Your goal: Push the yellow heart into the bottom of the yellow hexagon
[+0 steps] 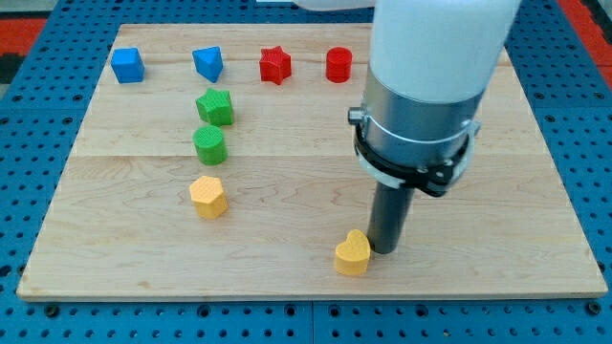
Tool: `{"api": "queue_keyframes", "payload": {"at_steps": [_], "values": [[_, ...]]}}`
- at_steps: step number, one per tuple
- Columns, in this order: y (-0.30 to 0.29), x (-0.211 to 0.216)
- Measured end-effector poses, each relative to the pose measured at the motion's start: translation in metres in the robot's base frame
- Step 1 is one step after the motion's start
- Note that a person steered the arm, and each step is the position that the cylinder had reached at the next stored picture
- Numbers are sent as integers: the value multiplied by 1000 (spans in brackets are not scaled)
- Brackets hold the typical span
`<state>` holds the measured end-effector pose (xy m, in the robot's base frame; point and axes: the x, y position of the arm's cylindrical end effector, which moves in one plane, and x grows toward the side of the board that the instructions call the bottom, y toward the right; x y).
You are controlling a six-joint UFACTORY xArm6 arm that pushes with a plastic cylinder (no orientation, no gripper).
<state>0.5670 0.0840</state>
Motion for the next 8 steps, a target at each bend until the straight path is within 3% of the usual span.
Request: {"api": "queue_keyframes", "payload": {"at_steps": [1, 2, 4, 5, 8], "values": [[30, 31], [-20, 32], [-17, -2], [-95, 32], [-124, 3]]}}
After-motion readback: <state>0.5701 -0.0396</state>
